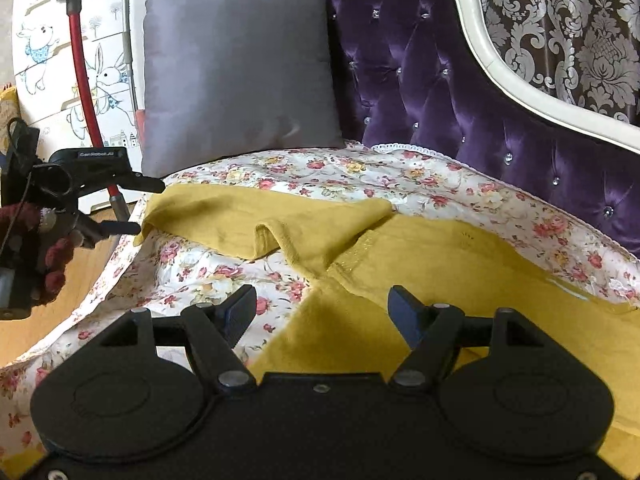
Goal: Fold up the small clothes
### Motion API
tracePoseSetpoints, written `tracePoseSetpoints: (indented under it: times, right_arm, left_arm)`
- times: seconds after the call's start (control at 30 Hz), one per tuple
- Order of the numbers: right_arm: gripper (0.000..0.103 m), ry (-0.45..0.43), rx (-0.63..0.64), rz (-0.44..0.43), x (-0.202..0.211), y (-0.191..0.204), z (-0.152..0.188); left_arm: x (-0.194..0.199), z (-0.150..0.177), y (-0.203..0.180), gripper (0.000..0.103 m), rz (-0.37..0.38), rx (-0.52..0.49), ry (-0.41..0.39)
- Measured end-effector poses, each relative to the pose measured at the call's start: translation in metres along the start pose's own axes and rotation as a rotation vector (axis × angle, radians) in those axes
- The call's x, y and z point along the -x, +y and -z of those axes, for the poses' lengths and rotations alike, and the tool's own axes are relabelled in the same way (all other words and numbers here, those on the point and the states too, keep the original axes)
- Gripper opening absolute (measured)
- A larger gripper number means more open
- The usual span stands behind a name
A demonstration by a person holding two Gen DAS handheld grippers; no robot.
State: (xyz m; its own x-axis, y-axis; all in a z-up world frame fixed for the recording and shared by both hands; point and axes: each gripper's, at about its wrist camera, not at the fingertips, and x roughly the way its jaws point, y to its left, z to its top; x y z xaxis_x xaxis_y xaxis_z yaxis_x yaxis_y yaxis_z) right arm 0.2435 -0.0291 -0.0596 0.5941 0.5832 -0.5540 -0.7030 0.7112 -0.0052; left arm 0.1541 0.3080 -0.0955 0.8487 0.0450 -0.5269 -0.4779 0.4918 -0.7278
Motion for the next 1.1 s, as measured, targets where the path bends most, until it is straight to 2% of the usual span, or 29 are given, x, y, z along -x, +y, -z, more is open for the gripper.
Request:
tracePoseSetpoints:
  times: [0.13,0.33,0.4,0.43,0.5,0.57,0.63,0.73,0.8,0.87,0.93,1.0,1.07,1.1]
  right_arm:
    - [0.075,0.006,0.002,0.004,0.000,0.000,0.002]
    - [0.075,0.006,-0.012,0.008,0.001,-0.005,0.004]
    - [0.075,0.011,-0.011,0.009,0.000,-0.005,0.006]
    - [0.075,0.012,-0.011,0.009,0.000,-0.005,0.006]
    - [0.075,0.013,-0.014,0.006,0.000,-0.006,0.008]
    - [0.075,0.009,-0.019,0.006,0.002,-0.007,0.009]
    - [0.075,0.005,-0.029,0.009,0.005,-0.010,0.009]
    - [0.075,-0.009,-0.053,0.030,0.015,-0.020,0.010]
    - [0.075,-0.020,-0.084,0.057,0.025,-0.032,0.011]
    - [0.075,-0.028,-0.129,0.093,0.037,-0.047,0.014]
    - [0.075,-0.031,-0.180,0.142,0.050,-0.064,0.019]
    - [0.075,-0.027,-0.230,0.196,0.063,-0.084,0.027]
    - [0.075,-0.016,-0.275,0.252,0.076,-0.102,0.036]
    - [0.075,-0.007,-0.295,0.280,0.082,-0.111,0.041]
  left_arm:
    - [-0.006,-0.001,0.006,0.073,0.068,0.067,0.003]
    - [-0.023,-0.010,0.004,0.073,0.080,0.112,-0.026]
    - [-0.028,-0.014,0.001,0.069,0.075,0.106,-0.045]
    - [-0.030,-0.014,-0.002,0.042,0.067,0.095,-0.051]
    - [-0.032,-0.014,-0.009,0.003,0.025,0.052,-0.070]
    - [-0.030,-0.015,-0.024,0.002,-0.004,-0.025,-0.091]
    - [-0.025,-0.014,-0.052,0.002,0.004,-0.131,-0.112]
    - [-0.012,-0.007,-0.116,0.002,0.063,-0.325,-0.168]
    - [-0.006,0.007,-0.169,0.003,0.131,-0.479,-0.185]
    - [-0.006,0.031,-0.221,0.003,0.212,-0.618,-0.166]
    - [-0.009,0.063,-0.261,0.003,0.284,-0.716,-0.133]
    - [-0.024,0.102,-0.295,0.005,0.367,-0.796,-0.033]
    - [-0.041,0.136,-0.314,0.026,0.406,-0.825,0.072]
    - [-0.051,0.156,-0.321,0.052,0.412,-0.847,0.131]
